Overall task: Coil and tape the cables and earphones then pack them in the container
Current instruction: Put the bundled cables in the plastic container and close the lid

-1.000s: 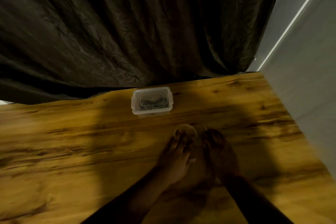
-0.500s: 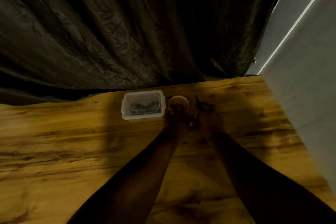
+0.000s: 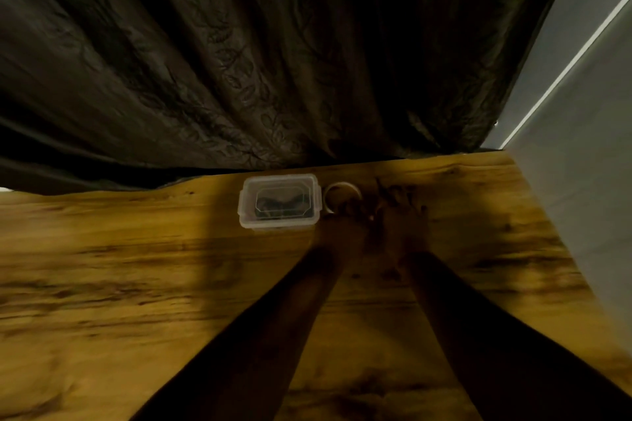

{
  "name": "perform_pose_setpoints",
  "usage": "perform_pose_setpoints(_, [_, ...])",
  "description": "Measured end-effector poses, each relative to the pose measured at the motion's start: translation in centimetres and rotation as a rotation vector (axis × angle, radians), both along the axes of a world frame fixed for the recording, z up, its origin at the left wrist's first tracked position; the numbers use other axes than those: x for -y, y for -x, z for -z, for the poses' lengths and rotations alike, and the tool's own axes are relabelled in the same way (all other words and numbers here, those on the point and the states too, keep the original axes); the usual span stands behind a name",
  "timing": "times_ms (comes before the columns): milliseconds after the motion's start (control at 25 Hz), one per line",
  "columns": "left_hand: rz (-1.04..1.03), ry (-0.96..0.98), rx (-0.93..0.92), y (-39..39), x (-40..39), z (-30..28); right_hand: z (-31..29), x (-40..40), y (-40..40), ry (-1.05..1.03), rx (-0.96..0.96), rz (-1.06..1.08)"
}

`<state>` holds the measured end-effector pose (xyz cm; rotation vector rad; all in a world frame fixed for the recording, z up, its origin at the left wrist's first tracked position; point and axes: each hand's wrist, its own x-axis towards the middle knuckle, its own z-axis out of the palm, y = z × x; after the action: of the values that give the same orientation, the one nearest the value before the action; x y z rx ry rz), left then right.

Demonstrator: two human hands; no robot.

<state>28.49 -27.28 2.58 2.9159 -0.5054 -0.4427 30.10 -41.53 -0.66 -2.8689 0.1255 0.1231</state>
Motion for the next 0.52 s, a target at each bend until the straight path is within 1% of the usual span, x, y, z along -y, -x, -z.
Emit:
perform_pose_setpoints(40, [0.121, -0.062, 0.132, 0.3, -0.8, -0.5, -0.2, -0.4, 0.1, 0.027, 0.028, -0.008])
perform_pose_setpoints(80, [0.191, -0.081, 0.262, 0.4, -2.0, -1.0, -0.2, -0.7, 0.3, 0.048, 0.067, -0.026])
perform_pose_setpoints(120, [0.196, -0.080, 0.350, 0.4, -3.3, -1.1, -0.3, -1.3, 0.4, 0.052, 0.074, -0.042])
perform_pose_setpoints(160, [0.156, -0.069, 0.398, 0.4, -4.8, -1.0, -0.3, -1.9, 0.5, 0.034, 0.085, -0.057])
perform_pose_setpoints(240, [0.030, -0.063, 0.432, 0.5, -7.9, -0.7, -0.3, -3.3, 0.6, 0.012, 0.097, -0.082])
perform_pose_setpoints(320, [-0.012, -0.055, 0.477, 1.0, -10.7, 0.1, -0.4, -4.7, 0.8, 0.031, 0.122, -0.121])
perform_pose_setpoints(400, [-0.057, -0.053, 0.459, 1.5, -12.6, 0.8, -0.3, -5.3, 0.9, 0.026, 0.136, -0.131])
perform_pose_setpoints(520, [-0.104, -0.086, 0.453, 2.0, -14.0, 0.5, -1.0, -5.4, 1.6, 0.049, 0.067, -0.119])
